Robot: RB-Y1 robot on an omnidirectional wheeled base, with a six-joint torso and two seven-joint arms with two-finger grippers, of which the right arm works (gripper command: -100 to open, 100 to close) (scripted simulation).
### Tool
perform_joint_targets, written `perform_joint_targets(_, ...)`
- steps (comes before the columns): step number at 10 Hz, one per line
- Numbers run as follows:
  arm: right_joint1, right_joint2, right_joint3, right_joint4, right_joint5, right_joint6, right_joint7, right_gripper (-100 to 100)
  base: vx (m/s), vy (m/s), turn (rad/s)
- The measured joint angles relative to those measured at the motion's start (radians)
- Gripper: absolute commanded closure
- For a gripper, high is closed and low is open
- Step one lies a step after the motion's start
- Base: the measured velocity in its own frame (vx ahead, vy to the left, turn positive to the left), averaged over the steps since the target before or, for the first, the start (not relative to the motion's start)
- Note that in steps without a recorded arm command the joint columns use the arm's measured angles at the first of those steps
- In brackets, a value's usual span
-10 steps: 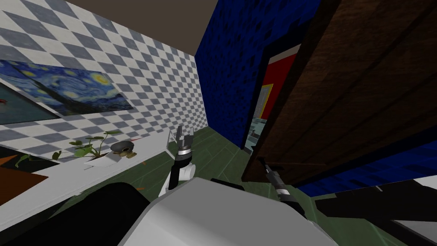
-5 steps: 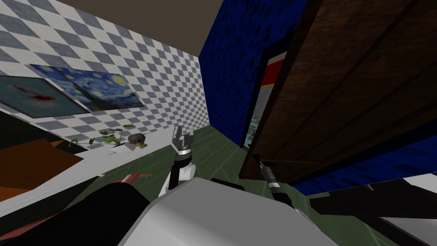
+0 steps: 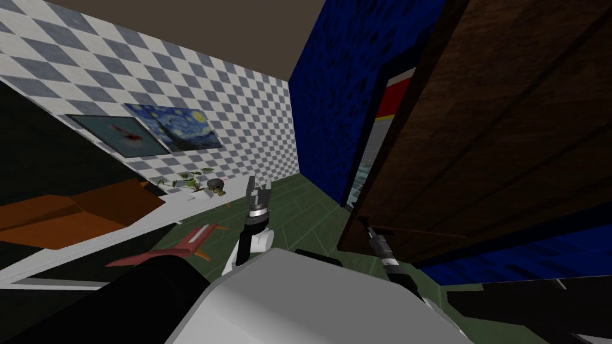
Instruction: Pull the door open
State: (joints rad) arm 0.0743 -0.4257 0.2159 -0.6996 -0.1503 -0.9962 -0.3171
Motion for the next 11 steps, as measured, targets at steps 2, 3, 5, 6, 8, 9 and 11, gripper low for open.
perform_joint_targets(2, 0.010, -0.022, -0.004, 0.034, -0.012, -0.038, -0.018, 100, -0.215, -0.063, 0.303)
perform_joint_targets(3, 0.014, -0.030, -0.005, 0.050, -0.018, -0.054, -0.026, 100, -0.174, -0.064, 0.181)
perform_joint_targets(5, 0.018, -0.038, -0.001, 0.081, -0.024, -0.086, -0.039, 100, -0.188, -0.072, 0.226)
perform_joint_targets(6, 0.015, -0.046, 0.000, 0.102, -0.028, -0.104, -0.049, 100, -0.226, -0.071, 0.218)
perform_joint_targets(8, 0.025, -0.058, 0.002, 0.118, -0.035, -0.130, -0.063, 100, -0.161, -0.072, 0.123)
perform_joint_targets(9, 0.030, -0.058, 0.003, 0.118, -0.036, -0.132, -0.065, 100, -0.051, -0.018, 0.020)
perform_joint_targets(11, 0.027, -0.057, 0.008, 0.135, -0.034, -0.142, -0.070, 100, -0.055, -0.021, 0.096)
